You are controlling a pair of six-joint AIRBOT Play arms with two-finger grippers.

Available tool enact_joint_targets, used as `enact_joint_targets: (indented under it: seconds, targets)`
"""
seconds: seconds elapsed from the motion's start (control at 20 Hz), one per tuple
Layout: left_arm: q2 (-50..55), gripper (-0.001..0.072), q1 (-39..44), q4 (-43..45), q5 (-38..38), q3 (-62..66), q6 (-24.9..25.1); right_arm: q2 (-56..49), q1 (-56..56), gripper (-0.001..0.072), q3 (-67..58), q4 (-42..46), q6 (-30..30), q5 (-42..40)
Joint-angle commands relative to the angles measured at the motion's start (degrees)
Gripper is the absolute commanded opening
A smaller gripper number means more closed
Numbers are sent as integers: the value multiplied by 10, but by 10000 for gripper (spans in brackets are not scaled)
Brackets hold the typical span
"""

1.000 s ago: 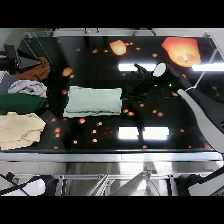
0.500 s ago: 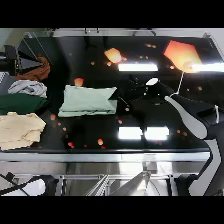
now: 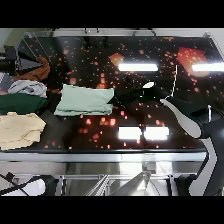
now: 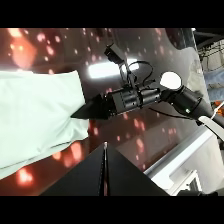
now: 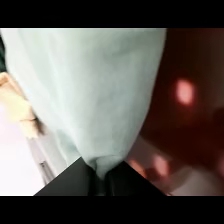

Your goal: Fold the shirts.

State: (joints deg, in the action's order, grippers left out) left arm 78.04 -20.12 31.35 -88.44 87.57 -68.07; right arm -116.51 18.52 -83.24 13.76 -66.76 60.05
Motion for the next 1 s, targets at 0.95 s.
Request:
enact_joint_targets:
  seconds: [0.95]
  targets:
    - [0,16,0,6,-28,0,2,467,-839,15,208,671,-269,72]
